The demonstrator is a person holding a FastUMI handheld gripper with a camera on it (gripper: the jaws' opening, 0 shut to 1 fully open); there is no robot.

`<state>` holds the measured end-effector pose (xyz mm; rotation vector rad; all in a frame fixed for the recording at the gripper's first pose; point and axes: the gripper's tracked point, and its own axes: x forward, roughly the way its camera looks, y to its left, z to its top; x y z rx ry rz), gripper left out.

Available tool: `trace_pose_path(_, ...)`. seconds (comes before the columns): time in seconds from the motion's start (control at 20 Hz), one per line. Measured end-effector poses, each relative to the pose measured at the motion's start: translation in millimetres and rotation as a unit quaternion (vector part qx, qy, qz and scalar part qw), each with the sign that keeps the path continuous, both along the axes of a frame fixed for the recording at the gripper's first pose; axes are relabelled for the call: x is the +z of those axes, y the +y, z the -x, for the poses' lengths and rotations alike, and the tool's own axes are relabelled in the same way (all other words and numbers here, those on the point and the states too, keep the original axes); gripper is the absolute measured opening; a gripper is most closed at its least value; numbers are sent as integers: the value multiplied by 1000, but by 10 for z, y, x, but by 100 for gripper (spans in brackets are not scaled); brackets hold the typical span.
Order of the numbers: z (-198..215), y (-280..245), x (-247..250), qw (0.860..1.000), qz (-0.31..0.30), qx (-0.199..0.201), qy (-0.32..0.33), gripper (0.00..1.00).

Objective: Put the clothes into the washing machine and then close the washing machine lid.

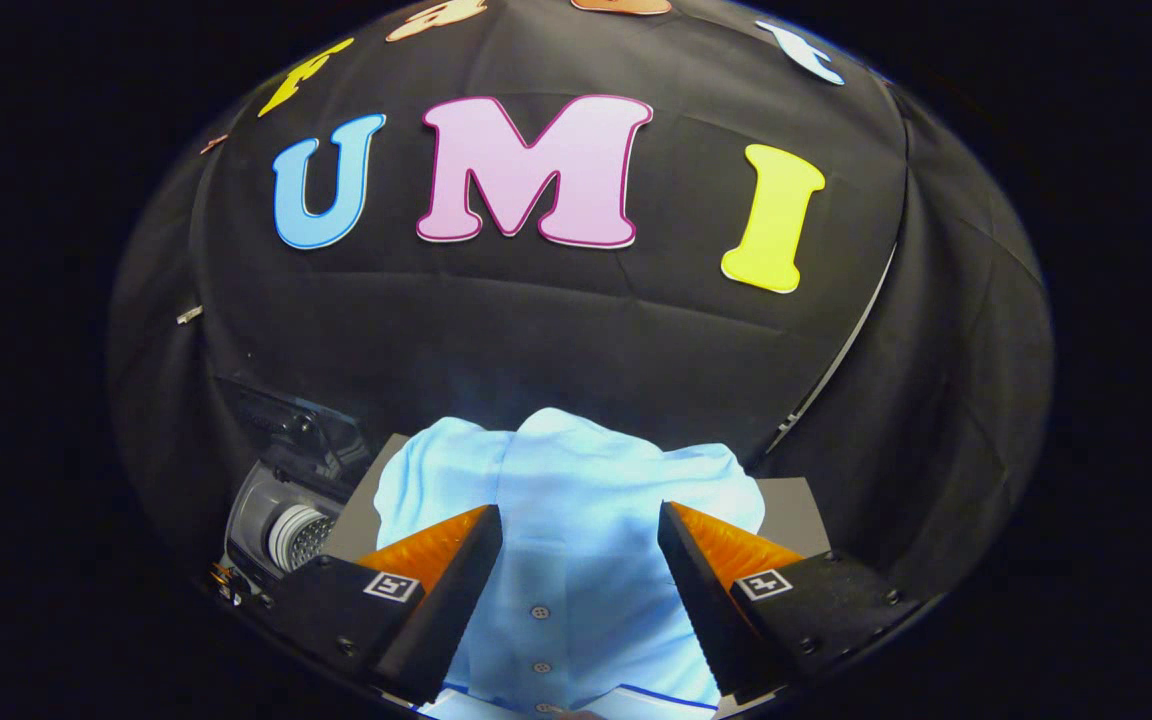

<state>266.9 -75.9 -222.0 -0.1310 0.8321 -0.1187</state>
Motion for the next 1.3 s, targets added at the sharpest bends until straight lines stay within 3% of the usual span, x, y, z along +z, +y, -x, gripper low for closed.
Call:
trace_pose_path(0.35, 35, 3, -409, 998, -2, 1, 60, 99)
trace_pose_path(0.6, 17, 39, -479, 997, -36, 1, 72, 95)
trace_pose_path(0.7, 15, 45, -471, 996, -32, 8, 77, 85)
trace_pose_path(0.85, 7, 38, -485, 997, -23, 19, 77, 31)
trace_pose_path(0.9, 29, 57, -429, 997, -22, 22, 72, 29)
trace_pose_path(1.0, 8, 39, -459, 997, -19, 27, 68, 9)
trace_pose_path(1.3, 24, 99, -255, 999, -30, 31, 26, 9)
